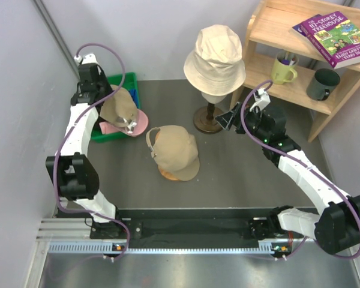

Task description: Stack the hats

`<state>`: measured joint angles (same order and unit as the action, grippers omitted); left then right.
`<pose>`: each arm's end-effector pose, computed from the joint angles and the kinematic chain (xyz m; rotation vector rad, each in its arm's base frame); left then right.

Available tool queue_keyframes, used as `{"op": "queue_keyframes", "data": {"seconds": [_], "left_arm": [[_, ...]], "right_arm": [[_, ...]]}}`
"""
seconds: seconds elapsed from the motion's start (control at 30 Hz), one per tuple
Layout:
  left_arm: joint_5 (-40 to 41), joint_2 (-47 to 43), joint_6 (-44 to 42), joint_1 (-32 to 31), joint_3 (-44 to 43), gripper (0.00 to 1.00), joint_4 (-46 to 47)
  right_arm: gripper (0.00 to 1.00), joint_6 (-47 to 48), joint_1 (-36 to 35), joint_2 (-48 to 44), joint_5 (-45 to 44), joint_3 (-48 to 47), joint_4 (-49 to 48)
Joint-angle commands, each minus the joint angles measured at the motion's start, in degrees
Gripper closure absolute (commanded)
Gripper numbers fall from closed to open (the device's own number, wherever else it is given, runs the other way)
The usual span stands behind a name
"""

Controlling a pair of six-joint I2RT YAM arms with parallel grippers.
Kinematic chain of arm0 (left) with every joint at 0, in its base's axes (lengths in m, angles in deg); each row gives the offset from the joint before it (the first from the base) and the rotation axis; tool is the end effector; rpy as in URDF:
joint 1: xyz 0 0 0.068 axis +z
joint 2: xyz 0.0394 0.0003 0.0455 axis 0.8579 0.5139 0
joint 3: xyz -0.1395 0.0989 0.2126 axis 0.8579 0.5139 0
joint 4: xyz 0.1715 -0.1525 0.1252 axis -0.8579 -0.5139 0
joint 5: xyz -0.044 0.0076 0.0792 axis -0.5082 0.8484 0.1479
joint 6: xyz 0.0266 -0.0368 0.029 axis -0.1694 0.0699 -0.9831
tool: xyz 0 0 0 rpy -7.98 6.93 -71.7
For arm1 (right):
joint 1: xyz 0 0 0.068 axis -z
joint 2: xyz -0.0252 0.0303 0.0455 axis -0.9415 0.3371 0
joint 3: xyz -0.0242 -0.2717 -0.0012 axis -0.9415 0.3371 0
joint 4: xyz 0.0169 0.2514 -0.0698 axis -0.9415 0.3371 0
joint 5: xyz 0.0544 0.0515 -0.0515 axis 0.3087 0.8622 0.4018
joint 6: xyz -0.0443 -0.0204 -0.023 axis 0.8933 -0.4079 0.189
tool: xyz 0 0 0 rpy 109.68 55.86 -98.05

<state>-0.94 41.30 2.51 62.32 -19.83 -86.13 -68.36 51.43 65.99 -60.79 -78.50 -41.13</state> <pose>0.3898 0.0254 0.3648 -0.3809 1.9883 -0.0367 0.2507 0.0970 0.3148 0.0380 1.8825 0.9317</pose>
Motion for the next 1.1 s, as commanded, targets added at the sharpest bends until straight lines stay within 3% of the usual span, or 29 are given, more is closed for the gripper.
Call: {"op": "queue_keyframes", "data": {"seconds": [0.0,0.3,0.53,0.63,0.83,1.07], "left_arm": [[2.3,-6.6,-0.2,0.1,-5.4,1.0,3.1],[1.4,-9.3,0.0,0.1,-4.1,1.0,5.3],[-1.1,-11.9,-1.0,0.1,-11.4,1.0,6.0],[-4.9,-13.1,-0.6,0.1,-14.3,1.0,6.7],[-21.4,-17.1,1.9,0.0,-15.5,1.0,11.2],[-36.4,-22.5,10.1,0.0,-14.1,1.0,15.4]], "right_arm": [[0.12,0.3,0.1,-1.1,0.1,-2.0,-1.9],[0.12,0.4,0.1,-2.0,-0.2,-2.2,-1.6],[0.12,0.5,-0.1,-2.7,-0.5,-3.1,-1.6],[0.12,0.6,0.0,-3.6,-1.1,-4.7,-0.8],[0.12,-1.8,0.0,-5.4,-0.4,-9.2,-0.8],[0.11,-14.7,0.0,-6.1,5.6,-11.5,-7.2]]}}
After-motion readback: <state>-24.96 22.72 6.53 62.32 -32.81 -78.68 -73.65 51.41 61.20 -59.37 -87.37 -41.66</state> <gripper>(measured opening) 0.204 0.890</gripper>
